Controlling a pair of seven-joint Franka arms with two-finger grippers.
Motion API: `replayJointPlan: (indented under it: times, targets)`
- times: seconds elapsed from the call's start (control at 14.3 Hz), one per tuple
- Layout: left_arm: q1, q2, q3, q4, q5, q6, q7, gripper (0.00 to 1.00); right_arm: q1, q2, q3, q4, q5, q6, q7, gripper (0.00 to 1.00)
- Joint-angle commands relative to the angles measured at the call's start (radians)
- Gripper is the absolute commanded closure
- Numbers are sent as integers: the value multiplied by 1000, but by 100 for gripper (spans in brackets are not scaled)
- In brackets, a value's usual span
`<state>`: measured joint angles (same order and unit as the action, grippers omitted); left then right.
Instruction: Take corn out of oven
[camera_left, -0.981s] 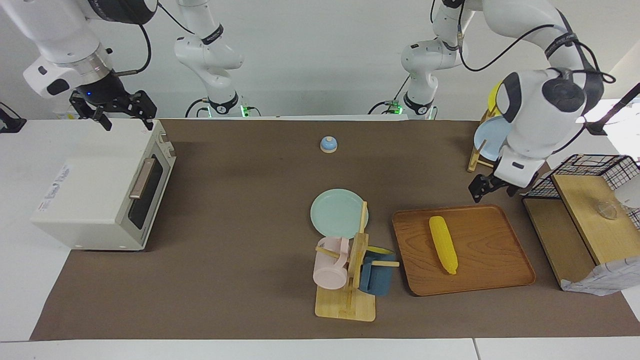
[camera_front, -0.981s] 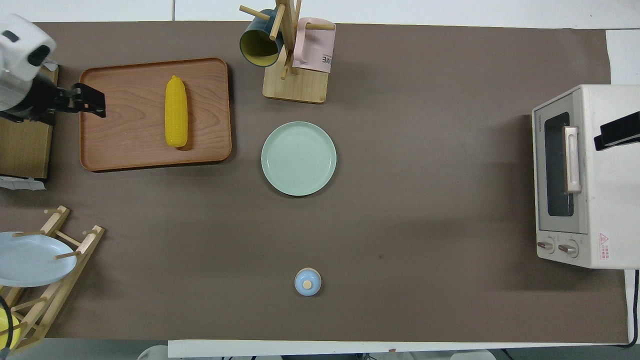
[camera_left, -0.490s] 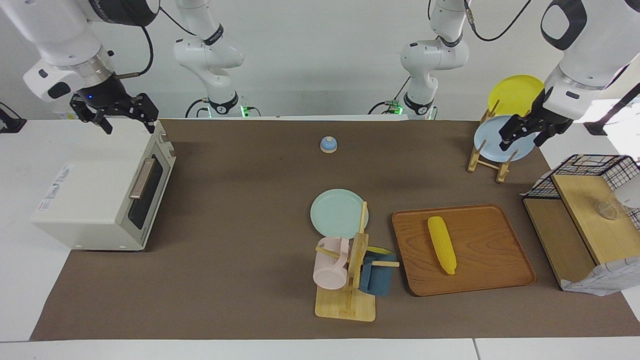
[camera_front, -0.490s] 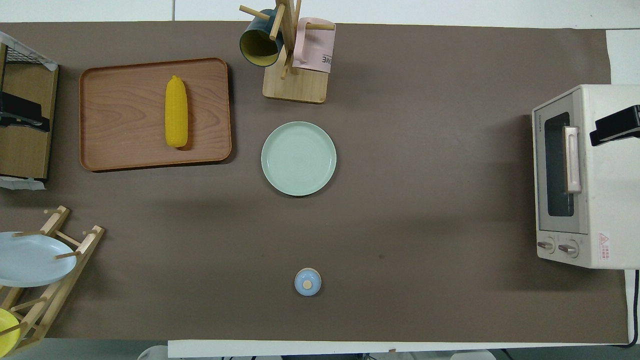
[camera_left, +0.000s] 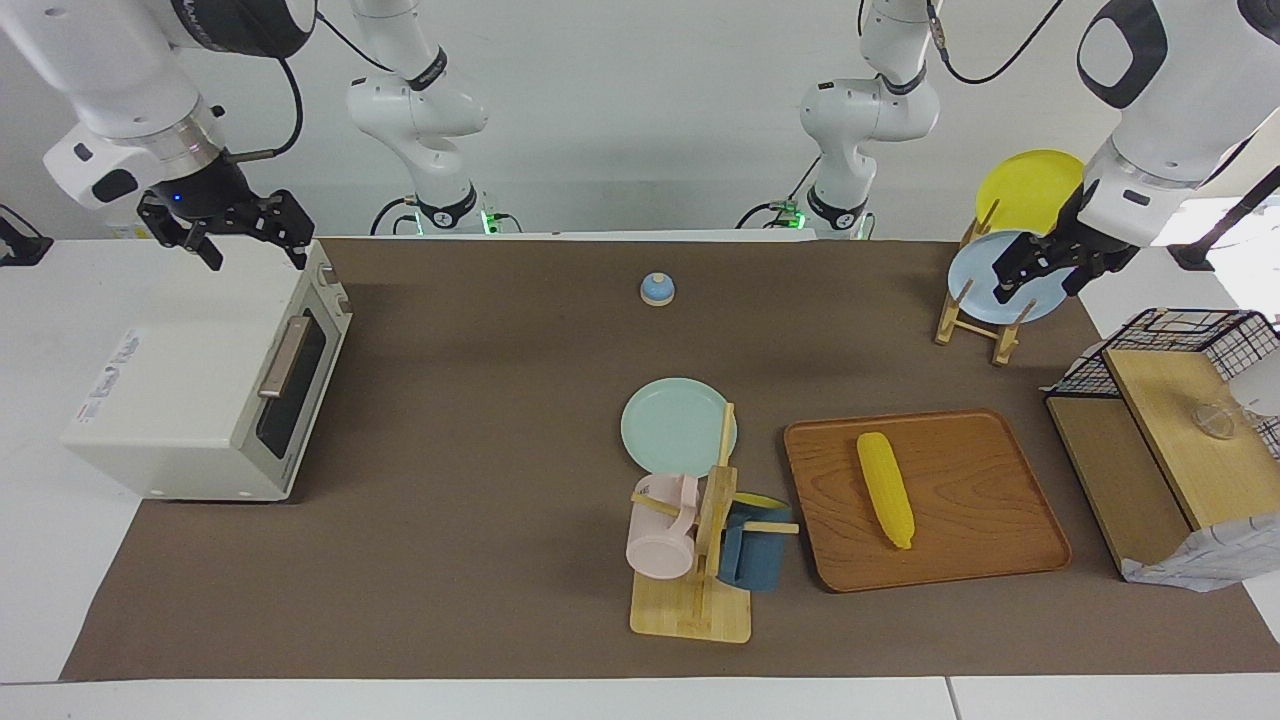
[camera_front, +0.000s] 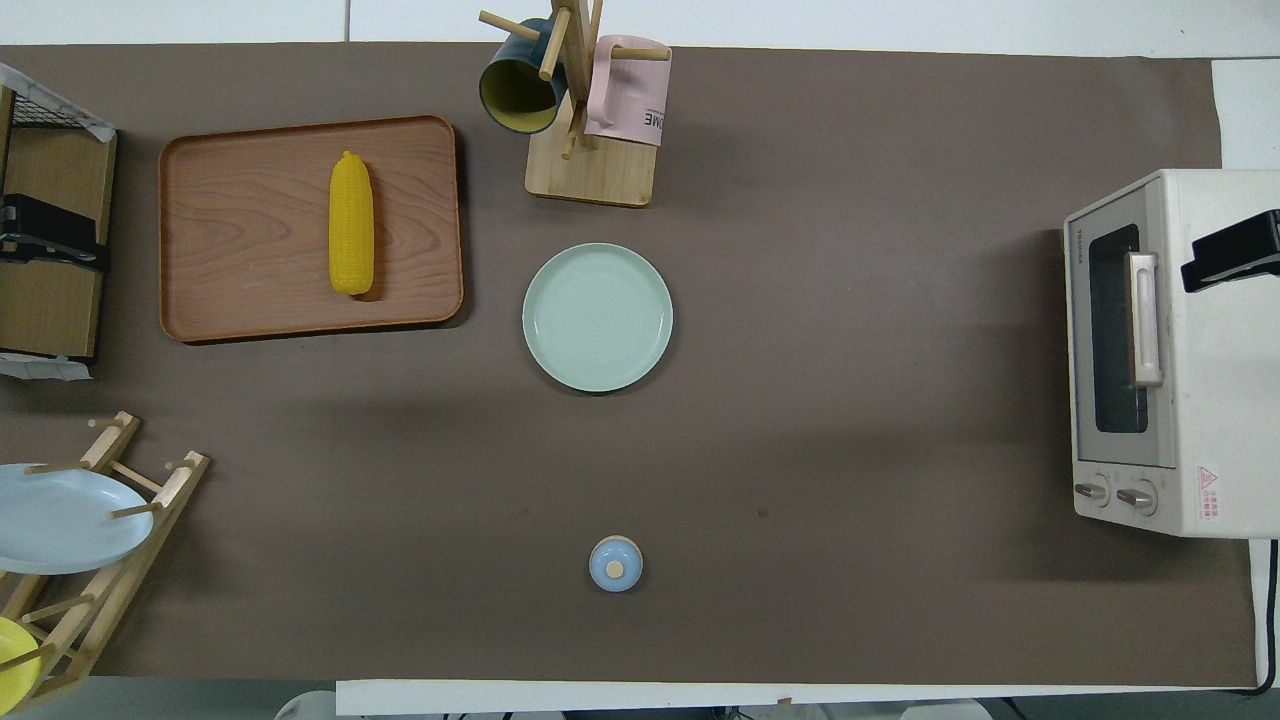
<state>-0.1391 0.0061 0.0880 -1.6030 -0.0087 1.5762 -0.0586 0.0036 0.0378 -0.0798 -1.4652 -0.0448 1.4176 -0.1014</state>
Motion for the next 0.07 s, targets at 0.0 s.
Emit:
replayJointPlan:
  times: [0.0]
  targets:
    - [-1, -32, -5, -38, -14, 16, 16, 0, 4, 4, -9, 5, 8, -14, -8, 0]
